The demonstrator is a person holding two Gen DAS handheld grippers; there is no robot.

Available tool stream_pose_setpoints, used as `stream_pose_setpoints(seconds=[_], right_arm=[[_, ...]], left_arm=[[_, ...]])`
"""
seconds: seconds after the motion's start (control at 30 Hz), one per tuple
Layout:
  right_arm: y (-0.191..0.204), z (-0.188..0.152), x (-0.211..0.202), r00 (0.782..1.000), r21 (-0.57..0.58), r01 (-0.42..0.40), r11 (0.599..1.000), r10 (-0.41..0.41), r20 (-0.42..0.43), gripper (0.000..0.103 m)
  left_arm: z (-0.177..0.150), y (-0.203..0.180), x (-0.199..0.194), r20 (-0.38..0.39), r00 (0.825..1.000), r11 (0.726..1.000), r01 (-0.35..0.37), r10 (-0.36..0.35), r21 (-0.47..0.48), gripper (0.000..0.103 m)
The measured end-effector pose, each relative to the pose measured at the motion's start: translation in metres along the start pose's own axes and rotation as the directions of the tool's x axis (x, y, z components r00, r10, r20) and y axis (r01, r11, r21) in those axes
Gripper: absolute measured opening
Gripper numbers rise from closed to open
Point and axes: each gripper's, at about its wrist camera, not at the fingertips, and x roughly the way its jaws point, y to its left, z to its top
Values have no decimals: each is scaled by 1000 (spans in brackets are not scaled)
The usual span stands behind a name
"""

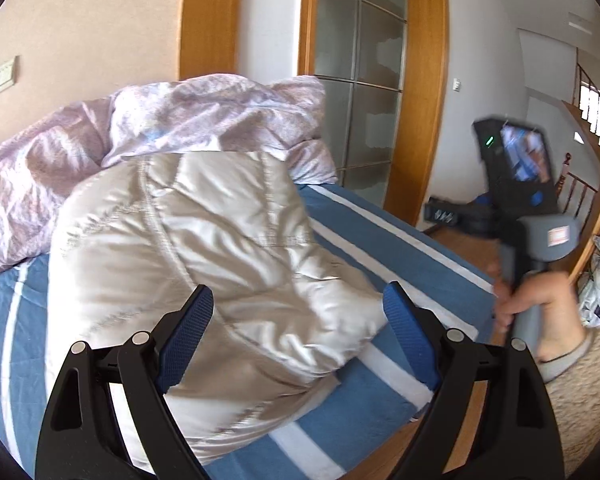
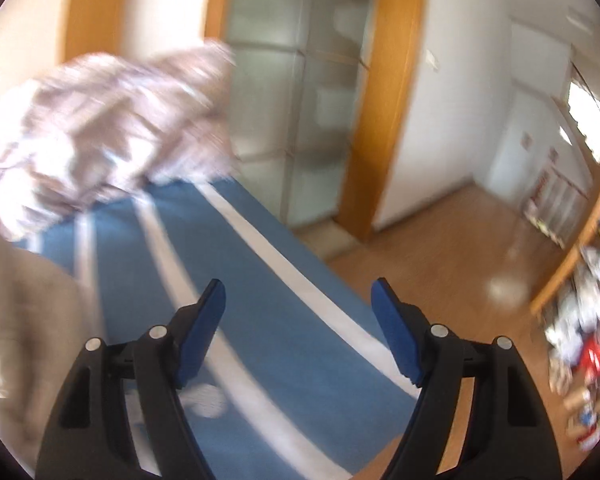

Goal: Fold large clothes
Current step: 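Press the folded jacket flat with both open tools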

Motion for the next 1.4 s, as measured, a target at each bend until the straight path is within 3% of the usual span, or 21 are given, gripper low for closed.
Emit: stream_pose_setpoints(seconds=[0.13,0.27,0.37,0.57,0.77,1.13,1.2,1.4], right_arm=[[45,12,-53,979,-147,-179,973,190,68,75],[99,13,-88,928,-298,-341,892,370,44,75],[131,8,-104,897,-376,-403,834,441,16,75],[171,-1,-91,873,-398,-462,792,485,-47,71],[186,-10,-60,846,-349,-527,775,516,-132,66],[199,-15,-35,832,-330,-552,766,533,-155,67],[202,-16,-20,818,-305,-574,760,546,-181,68],[202,-17,24,739,-166,-668,726,618,-269,70]], left_arm=[[3,28,-7,0,997,997,-73,73,-33,88],[6,58,-14,9,988,987,-150,151,-60,88],[9,80,-20,17,979,976,-203,204,-74,88],[16,118,-18,8,968,962,-248,250,-113,88],[14,140,4,-41,972,961,-236,232,-142,88],[4,152,39,-85,975,961,-218,206,-170,89],[2,154,47,-90,972,960,-229,216,-160,91],[-1,158,66,-109,973,961,-221,205,-165,94]])
